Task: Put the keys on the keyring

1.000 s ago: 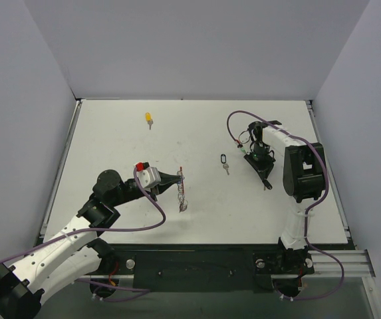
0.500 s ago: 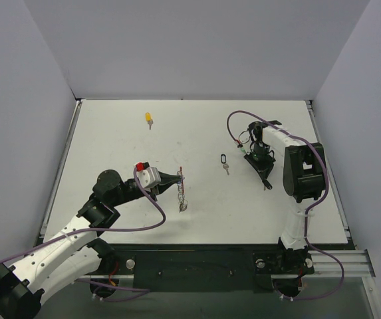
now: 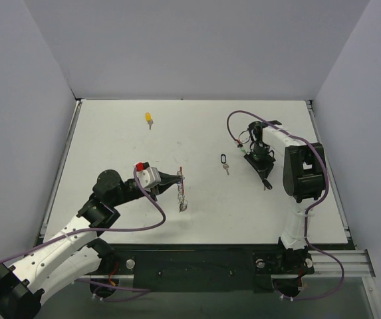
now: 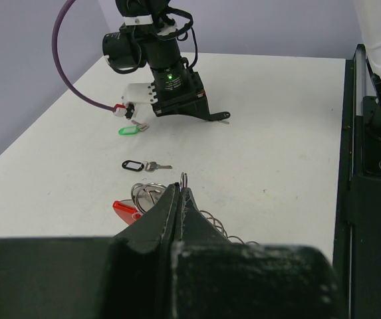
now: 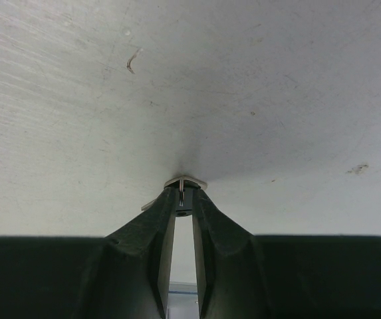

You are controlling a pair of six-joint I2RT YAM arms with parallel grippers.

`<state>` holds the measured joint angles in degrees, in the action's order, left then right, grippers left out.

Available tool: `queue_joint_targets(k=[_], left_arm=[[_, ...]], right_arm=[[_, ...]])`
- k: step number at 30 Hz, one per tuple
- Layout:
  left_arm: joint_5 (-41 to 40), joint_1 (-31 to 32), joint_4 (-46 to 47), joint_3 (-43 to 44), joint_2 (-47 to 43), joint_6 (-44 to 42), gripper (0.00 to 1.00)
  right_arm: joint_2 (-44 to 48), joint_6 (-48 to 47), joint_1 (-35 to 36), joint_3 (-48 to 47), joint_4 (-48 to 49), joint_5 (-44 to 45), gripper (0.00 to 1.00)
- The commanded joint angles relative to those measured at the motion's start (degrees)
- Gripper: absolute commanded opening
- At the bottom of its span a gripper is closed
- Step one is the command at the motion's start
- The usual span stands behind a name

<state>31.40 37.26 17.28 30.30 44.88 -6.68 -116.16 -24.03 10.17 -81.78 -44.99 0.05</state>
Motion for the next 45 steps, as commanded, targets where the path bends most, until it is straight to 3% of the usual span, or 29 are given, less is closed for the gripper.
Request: queue_joint_targets(k=[1,45], left_arm=[[0.86,-0.34,2.23,1.16,-0.32,-0.35,0.00],[1.04,-0.34,2.23,1.07,-0.06,-0.35,0.00]], right_arm=[[-1.35,0.65,-0.16,-1.45,-2.38,1.53,0.13],[1.64,0.74,-1.30,-1.54,-2.03,1.61,0.17]])
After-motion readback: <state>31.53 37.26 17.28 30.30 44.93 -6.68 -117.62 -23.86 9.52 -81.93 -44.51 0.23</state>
